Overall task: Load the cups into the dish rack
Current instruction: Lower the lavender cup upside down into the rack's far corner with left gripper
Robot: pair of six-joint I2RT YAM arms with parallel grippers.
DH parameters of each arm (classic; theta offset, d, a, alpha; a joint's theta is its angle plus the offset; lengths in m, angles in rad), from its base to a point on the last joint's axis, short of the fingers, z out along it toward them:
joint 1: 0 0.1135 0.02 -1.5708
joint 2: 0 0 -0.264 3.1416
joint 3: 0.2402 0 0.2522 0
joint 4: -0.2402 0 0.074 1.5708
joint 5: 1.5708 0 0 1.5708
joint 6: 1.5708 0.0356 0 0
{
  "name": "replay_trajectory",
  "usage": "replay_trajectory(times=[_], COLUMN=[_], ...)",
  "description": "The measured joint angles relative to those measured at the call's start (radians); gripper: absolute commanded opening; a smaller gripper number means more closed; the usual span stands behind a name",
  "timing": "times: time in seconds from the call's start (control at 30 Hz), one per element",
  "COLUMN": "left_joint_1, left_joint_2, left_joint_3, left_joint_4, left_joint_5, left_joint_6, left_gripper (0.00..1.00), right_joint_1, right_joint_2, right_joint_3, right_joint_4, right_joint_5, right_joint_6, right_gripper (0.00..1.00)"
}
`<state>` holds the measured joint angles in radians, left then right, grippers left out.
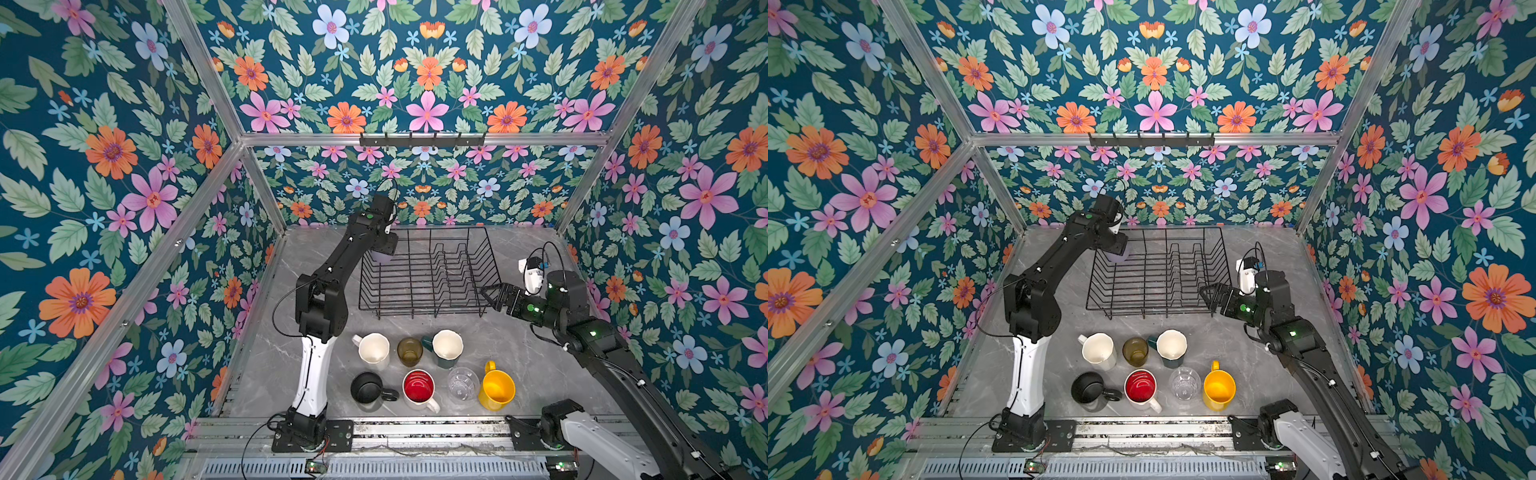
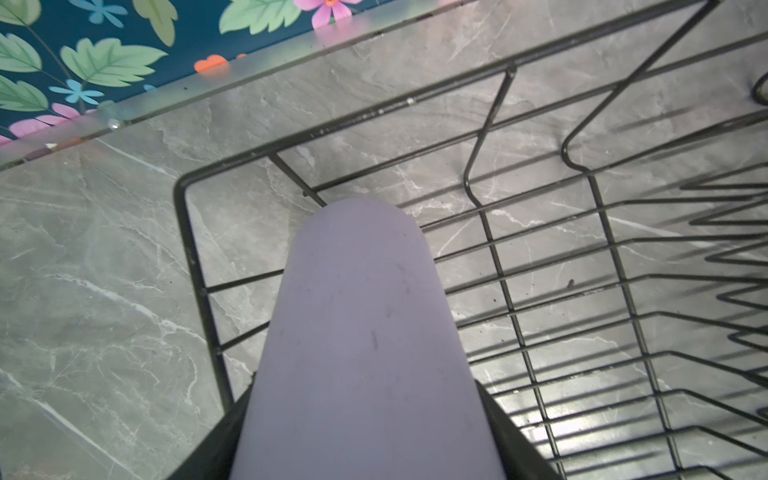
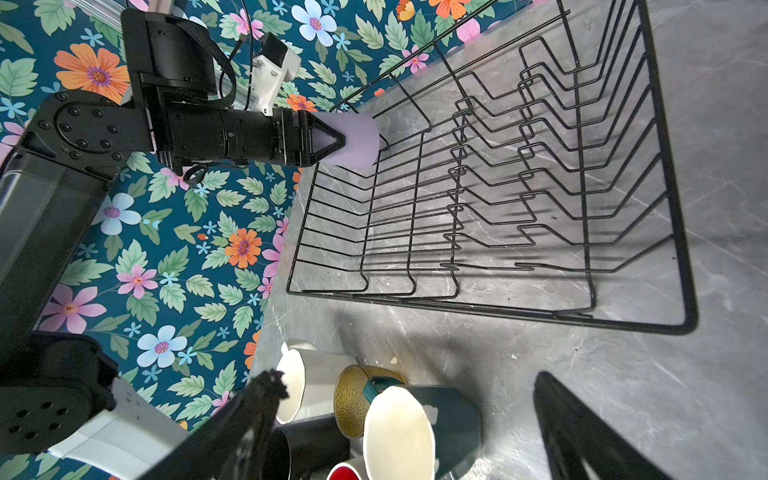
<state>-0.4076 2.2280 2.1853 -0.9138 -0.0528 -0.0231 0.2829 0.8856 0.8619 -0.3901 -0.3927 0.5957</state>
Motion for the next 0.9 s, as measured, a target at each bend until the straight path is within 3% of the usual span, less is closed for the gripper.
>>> replay_trajectory(times=[0.17, 0.23, 0.43, 0.57, 0.73, 0.9], left_joint_1=[-0.008, -0.011, -0.01, -0.01, -0.01, -0.01], left_joint_2=[0.02, 0.033, 0.064, 0.071, 0.073, 0.073], left_joint_3=[-0.004, -0.004, 0.002, 0.007, 0.008, -0.016], left_joint_4=[-0.01, -0.013, -0.01, -0.006, -0.002, 0.0], left_joint_5=[0.01, 0.013, 0.003, 0.002, -0.006, -0.028], left_joint_6=[0.002, 0.002, 0.003, 0.002, 0.002, 0.003], left_gripper=[0.0, 0.05, 0.29, 0.58, 0.81, 0.89], right_joint_1=[0.0, 0.0, 0.0, 0.0, 0.0, 0.0], right_joint_2=[0.002, 0.002, -0.003, -0.003, -0.003, -0.003], right_joint_3=[-0.001, -0.001, -0.003, -0.003, -0.003, -0.003], right_joint_4=[0.008, 0.013, 0.013, 0.013, 0.012, 0.013], right_joint_5=[-0.007, -0.011, -0.016, -0.016, -0.018, -0.018], right_joint_6=[0.0, 0.0, 0.0, 0.0, 0.0, 0.0], right_gripper=[0.95, 0.95, 0.95, 0.95, 0.95, 0.95])
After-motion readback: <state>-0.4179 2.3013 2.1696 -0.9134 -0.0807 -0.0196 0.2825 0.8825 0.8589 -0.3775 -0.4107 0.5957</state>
